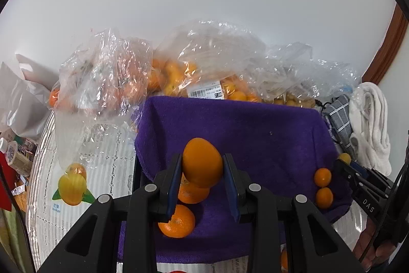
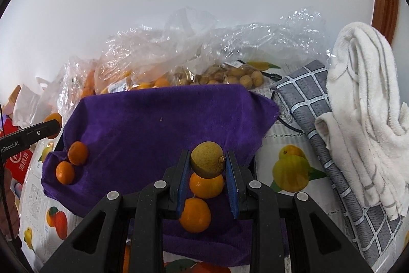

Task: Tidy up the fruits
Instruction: 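Release the yellow-green fruit on the towel with the right tool while the left tool releases the kumquat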

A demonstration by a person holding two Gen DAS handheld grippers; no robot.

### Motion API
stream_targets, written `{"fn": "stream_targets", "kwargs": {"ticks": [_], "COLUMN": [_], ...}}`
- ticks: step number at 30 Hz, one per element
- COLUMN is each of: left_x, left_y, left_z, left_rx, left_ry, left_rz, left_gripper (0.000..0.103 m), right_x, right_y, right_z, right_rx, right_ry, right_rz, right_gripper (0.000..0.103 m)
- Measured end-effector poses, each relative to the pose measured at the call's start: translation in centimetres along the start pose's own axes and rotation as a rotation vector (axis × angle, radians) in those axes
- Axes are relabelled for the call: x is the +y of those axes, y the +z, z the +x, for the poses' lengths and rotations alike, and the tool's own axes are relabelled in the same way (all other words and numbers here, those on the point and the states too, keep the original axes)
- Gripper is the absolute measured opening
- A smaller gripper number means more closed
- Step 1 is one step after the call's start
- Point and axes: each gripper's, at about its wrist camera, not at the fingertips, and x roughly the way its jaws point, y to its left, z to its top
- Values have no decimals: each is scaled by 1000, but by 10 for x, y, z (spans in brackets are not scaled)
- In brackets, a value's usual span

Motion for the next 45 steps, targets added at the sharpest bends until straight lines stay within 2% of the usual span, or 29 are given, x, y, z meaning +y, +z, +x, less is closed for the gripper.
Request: {"fn": "stream_targets", "kwargs": {"ticks": [25, 35, 40, 45], "left_x": [2, -2, -10, -21], "left_y": [-1, -4, -8, -13], "left_z": [11, 22, 30, 32], "left_rx": [36, 76, 106, 114], "left_ry": [12, 11, 18, 23], "left_rz": [14, 20, 39, 76], "left_gripper": [30, 30, 30, 31], "right_x": [8, 11, 12, 9], "right_y": [0, -3, -5, -9], "right_z": [35, 29, 13, 3], "right_rx": [82, 70, 38, 26], "right_ry": [5, 1, -7, -7], "right_rz": [-35, -45, -60, -51], "right_gripper": [27, 27, 37, 40]}}
